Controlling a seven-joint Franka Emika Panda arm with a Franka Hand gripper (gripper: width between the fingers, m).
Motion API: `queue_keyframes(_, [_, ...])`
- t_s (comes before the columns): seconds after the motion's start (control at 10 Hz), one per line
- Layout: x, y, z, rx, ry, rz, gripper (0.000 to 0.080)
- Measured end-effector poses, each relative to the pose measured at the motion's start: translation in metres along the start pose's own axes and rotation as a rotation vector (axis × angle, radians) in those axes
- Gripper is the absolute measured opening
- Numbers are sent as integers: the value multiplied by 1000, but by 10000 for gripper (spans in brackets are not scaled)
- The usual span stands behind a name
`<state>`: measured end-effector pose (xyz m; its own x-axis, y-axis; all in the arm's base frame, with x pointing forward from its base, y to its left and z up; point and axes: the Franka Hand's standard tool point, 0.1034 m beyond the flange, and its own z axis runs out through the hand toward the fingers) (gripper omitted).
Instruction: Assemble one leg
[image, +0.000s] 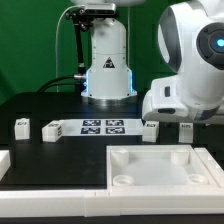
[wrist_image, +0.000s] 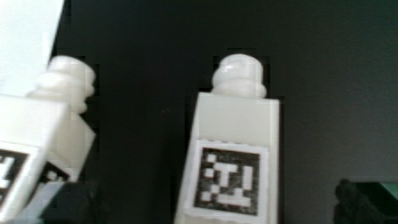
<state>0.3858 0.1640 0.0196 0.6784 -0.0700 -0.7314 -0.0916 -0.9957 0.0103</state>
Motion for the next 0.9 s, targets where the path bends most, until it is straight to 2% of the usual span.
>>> queue_keyframes(0.4, [5,-6,8,-4,10,-8,649])
queue_keyframes(0.6, [5,-6,6,-4,13,-10,384])
queue_keyframes(0.7, [5,-6,6,-3,13,-10,384])
queue_keyframes(0.8, [5,-6,6,-3,13,-10,290])
queue_keyframes(0.9, [5,-6,6,-3,13,-10,290])
